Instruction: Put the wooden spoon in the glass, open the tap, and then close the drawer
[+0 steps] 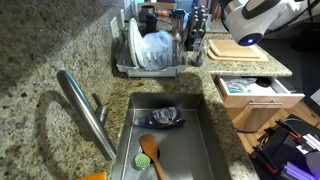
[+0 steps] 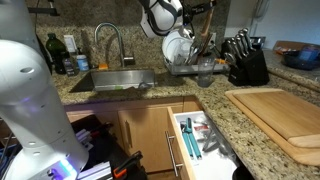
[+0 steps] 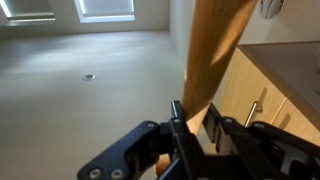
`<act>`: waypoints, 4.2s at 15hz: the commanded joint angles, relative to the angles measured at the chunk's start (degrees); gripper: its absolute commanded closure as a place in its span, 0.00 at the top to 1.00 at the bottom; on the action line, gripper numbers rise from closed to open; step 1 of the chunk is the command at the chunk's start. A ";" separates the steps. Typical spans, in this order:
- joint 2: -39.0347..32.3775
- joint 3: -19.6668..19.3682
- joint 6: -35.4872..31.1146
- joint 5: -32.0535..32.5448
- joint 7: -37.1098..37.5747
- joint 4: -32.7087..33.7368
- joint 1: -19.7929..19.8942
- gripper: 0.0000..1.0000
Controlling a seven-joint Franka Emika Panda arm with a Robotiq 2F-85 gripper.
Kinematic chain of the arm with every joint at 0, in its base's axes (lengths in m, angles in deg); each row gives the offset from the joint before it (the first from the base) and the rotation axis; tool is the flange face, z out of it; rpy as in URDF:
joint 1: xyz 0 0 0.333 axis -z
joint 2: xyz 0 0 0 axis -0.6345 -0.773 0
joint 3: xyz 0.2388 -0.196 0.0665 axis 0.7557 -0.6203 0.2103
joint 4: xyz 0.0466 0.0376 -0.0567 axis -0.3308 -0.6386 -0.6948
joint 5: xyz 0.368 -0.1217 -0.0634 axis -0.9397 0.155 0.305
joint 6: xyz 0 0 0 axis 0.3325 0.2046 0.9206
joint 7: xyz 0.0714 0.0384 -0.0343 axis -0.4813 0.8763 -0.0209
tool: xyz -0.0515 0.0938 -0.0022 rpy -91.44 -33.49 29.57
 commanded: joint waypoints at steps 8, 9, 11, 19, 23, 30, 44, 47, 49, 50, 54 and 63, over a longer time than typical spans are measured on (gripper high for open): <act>-2.71 -3.11 0.40 -0.33 0.08 -0.38 -1.01 0.25; -2.14 -2.54 0.33 -0.43 0.12 0.01 -1.61 0.06; -3.92 3.28 3.05 2.70 0.18 2.69 0.33 0.06; -6.41 8.24 5.51 4.15 0.09 3.92 0.27 0.06; -4.87 1.72 6.72 6.27 -3.92 0.14 -1.99 0.06; -6.39 -0.07 5.54 5.48 -3.90 0.92 -2.87 0.25; -11.99 -4.34 13.54 6.55 3.09 -1.63 -6.18 0.06; -12.25 8.50 17.09 6.59 0.39 0.51 1.09 0.06; -12.78 6.74 15.99 5.86 0.20 0.64 -0.65 0.25; -12.72 7.51 16.23 5.85 0.19 0.80 -0.65 0.25; -14.10 3.08 18.24 6.68 -0.78 1.01 -2.99 0.06; -15.42 2.04 20.90 7.10 -0.28 1.28 -4.43 0.06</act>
